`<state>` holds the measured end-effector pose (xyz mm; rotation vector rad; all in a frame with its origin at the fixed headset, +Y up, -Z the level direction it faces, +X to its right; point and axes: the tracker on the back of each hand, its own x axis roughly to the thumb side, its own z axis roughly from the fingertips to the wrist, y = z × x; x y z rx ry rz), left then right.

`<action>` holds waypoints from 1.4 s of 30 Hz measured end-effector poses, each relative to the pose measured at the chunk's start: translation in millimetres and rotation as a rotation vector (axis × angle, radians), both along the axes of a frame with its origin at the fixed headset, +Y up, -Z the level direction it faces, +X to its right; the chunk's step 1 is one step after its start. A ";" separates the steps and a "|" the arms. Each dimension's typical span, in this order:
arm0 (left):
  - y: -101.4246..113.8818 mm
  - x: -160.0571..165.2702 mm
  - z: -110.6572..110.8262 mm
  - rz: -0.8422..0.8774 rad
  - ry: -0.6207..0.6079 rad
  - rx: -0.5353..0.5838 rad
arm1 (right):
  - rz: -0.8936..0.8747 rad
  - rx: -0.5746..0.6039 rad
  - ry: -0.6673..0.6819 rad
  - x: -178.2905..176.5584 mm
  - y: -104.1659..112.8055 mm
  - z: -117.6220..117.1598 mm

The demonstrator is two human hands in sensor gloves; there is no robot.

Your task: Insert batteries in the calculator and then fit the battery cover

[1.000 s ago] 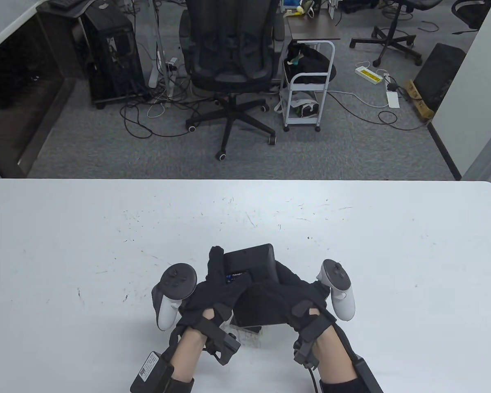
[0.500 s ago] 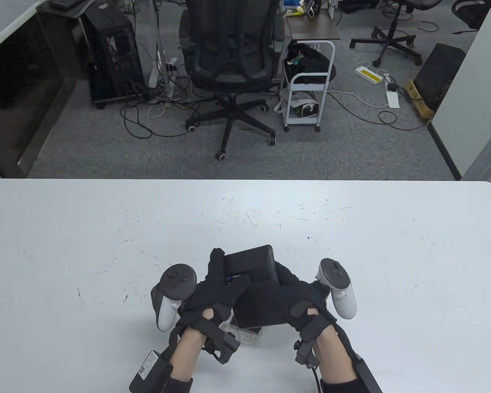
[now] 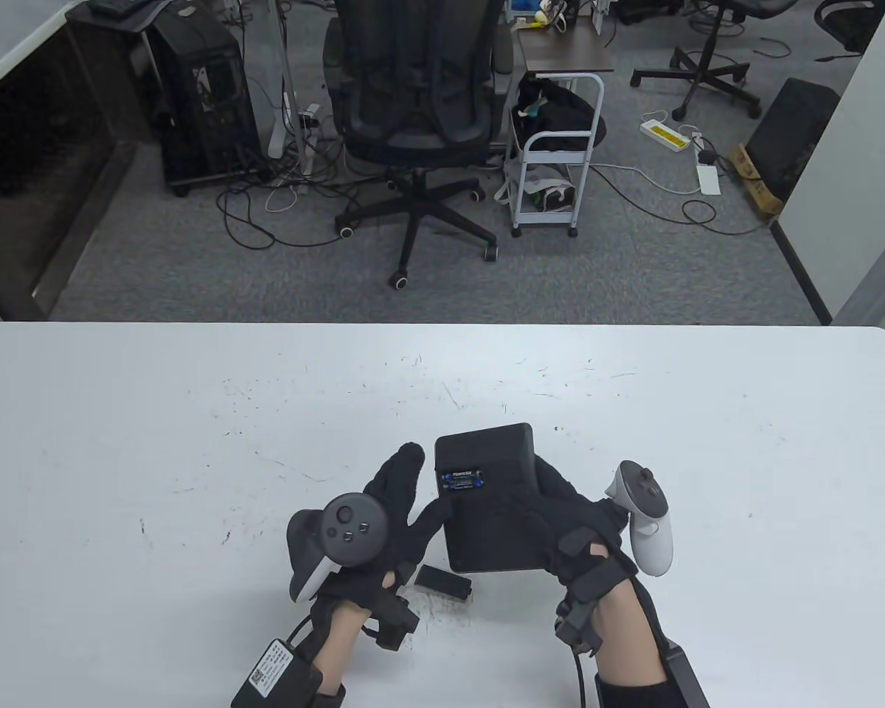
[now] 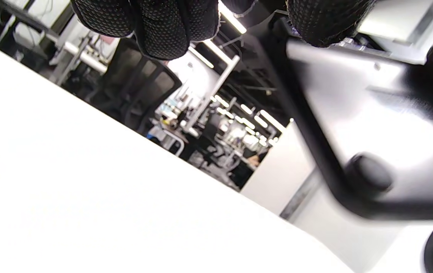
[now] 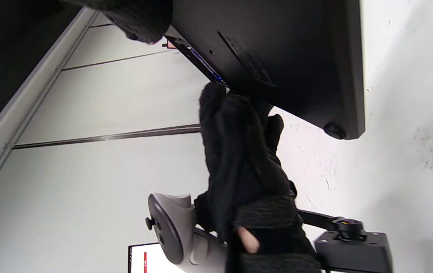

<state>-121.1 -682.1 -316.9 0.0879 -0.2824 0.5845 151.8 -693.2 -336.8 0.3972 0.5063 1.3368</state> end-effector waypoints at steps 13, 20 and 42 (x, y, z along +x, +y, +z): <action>-30.8 8.2 -15.3 -0.613 -0.154 -0.199 | -0.068 0.005 -0.077 23.3 5.6 0.7; -57.9 27.6 -20.5 -0.661 -0.195 -0.274 | -0.073 0.003 -0.068 22.3 5.0 0.7; -92.1 32.1 -27.3 -0.718 -0.208 -0.339 | -0.066 -0.011 -0.074 21.9 3.9 -0.6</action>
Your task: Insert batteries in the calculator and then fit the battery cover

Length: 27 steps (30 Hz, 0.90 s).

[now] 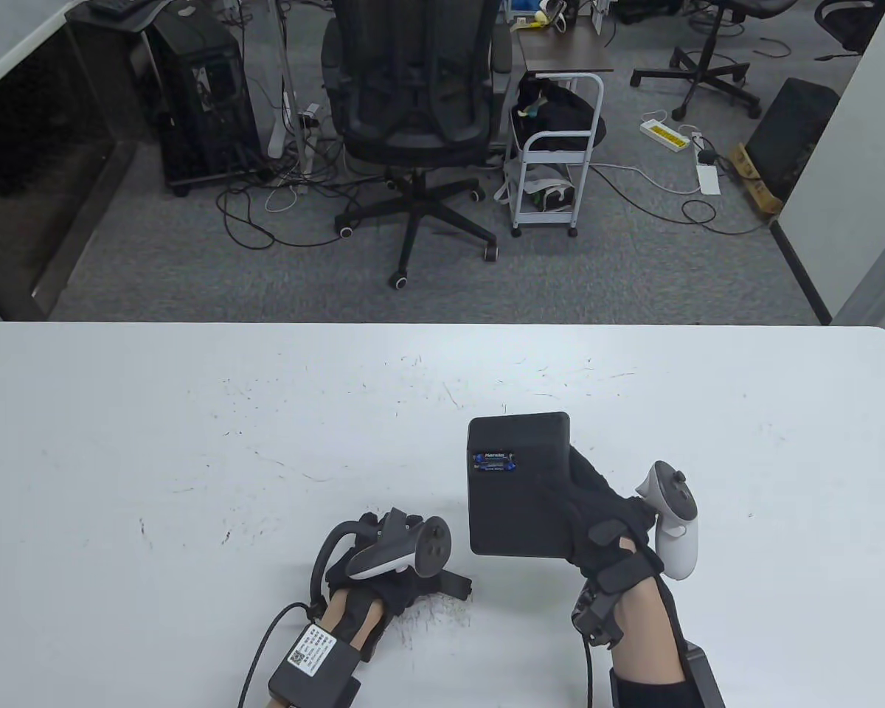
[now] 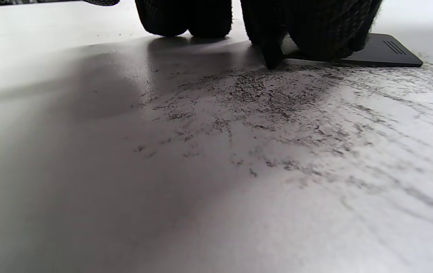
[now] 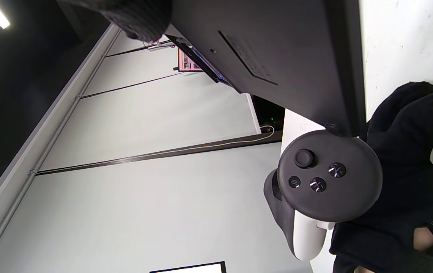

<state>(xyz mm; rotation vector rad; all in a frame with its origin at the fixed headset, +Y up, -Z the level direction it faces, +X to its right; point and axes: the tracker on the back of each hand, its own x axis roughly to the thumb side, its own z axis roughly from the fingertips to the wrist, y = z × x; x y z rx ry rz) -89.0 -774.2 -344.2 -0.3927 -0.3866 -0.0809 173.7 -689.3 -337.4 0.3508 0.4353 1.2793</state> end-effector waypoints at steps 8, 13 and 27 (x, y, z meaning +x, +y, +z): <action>3.5 -14.5 -8.3 0.127 0.012 -0.040 | 0.013 0.000 0.002 -0.5 -0.6 -0.6; 22.7 -34.9 -16.9 0.300 0.177 0.056 | 0.014 -0.002 0.002 -1.3 -1.3 -0.8; 68.9 -82.0 -9.0 0.915 0.491 0.341 | 0.035 -0.001 -0.006 -4.5 -4.1 -1.5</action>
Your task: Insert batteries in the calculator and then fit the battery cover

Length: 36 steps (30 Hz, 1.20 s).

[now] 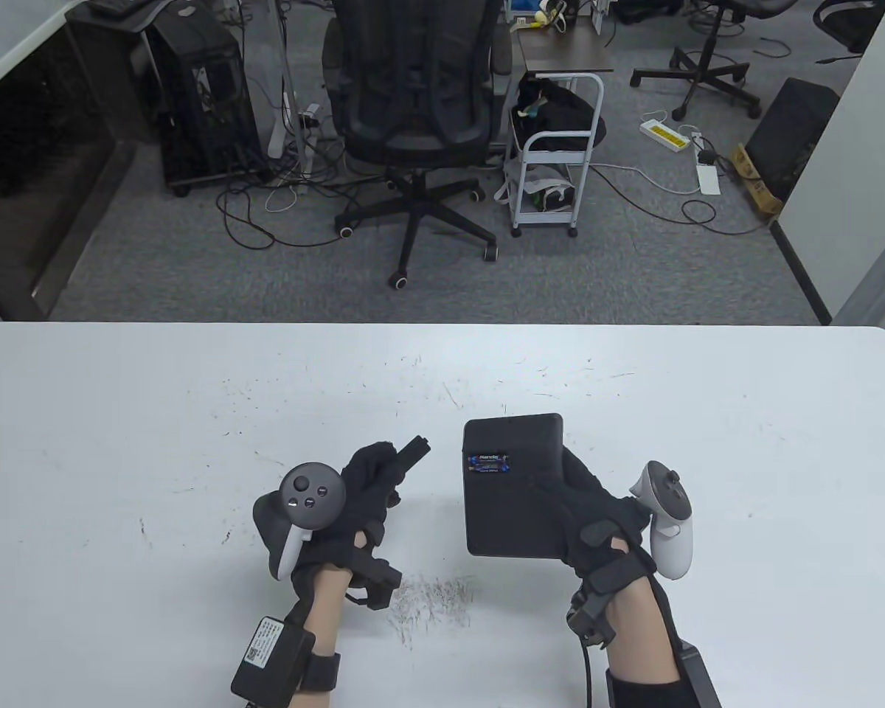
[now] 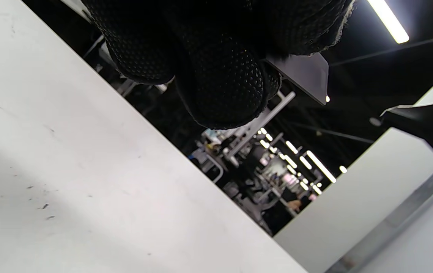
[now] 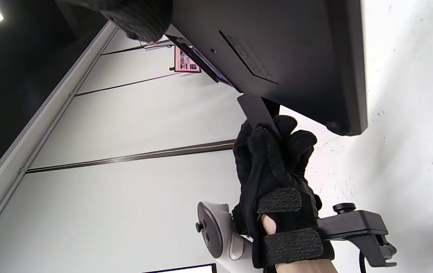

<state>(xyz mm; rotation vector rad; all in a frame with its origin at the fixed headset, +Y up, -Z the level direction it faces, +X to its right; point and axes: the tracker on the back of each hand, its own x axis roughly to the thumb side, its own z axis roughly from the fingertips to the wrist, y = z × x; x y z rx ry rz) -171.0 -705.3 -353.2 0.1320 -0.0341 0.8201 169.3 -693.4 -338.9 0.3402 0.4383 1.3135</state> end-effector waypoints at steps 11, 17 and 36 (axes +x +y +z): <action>23.2 -1.4 17.2 0.099 -0.139 0.085 | 0.012 -0.011 0.017 -10.9 -7.4 -1.4; 25.9 -1.3 21.4 0.156 -0.190 0.097 | 0.020 -0.020 0.039 -14.9 -10.0 -1.5; 9.4 5.2 15.8 0.442 -0.340 -0.040 | 0.044 0.016 0.106 -23.5 -6.6 -0.3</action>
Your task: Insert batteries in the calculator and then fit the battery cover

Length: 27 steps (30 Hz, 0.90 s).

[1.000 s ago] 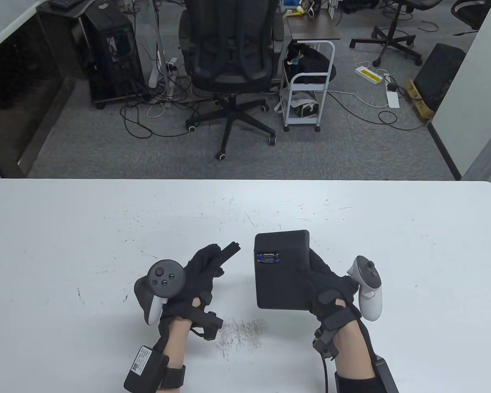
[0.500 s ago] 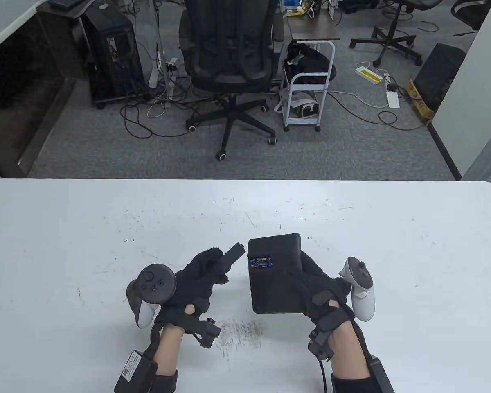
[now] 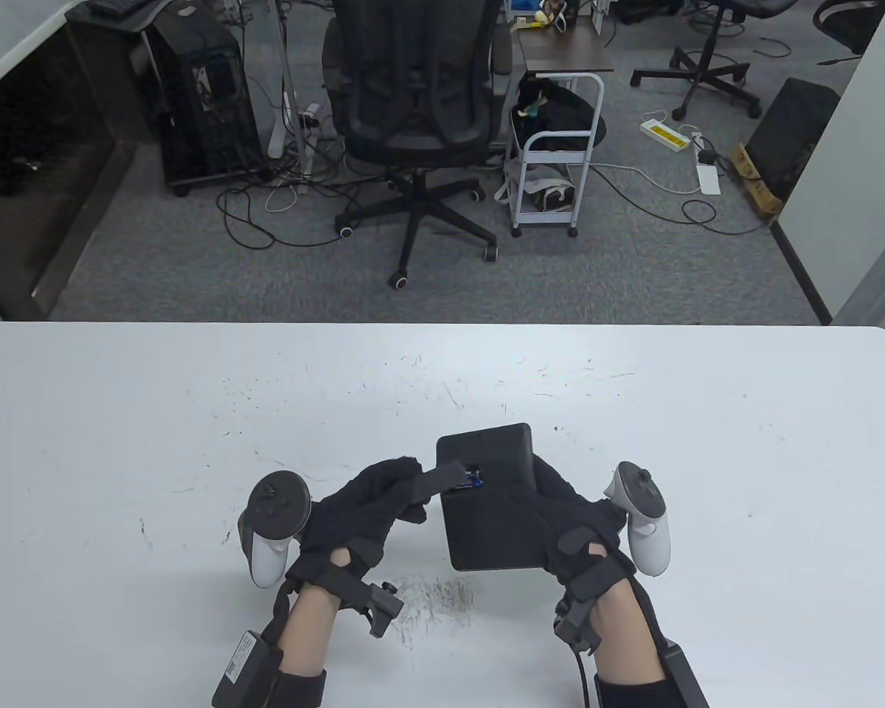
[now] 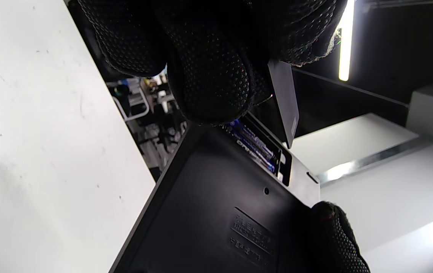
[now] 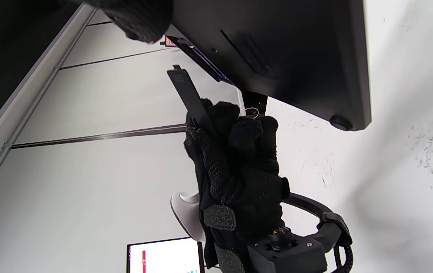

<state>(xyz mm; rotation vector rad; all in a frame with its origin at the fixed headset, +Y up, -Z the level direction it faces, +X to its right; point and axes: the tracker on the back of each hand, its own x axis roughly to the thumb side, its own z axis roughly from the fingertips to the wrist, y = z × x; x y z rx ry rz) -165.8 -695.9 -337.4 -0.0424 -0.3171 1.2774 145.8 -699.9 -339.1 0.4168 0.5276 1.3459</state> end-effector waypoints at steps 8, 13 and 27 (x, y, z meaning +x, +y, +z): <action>0.1 3.8 1.1 -0.033 -0.001 0.000 | 0.022 0.021 0.014 -4.5 3.2 2.4; -1.0 5.4 0.8 -0.026 -0.019 -0.007 | 0.029 0.023 0.011 -3.6 2.8 1.8; -2.1 11.7 2.5 -0.087 0.003 -0.019 | 0.093 0.054 0.000 -6.8 7.3 4.9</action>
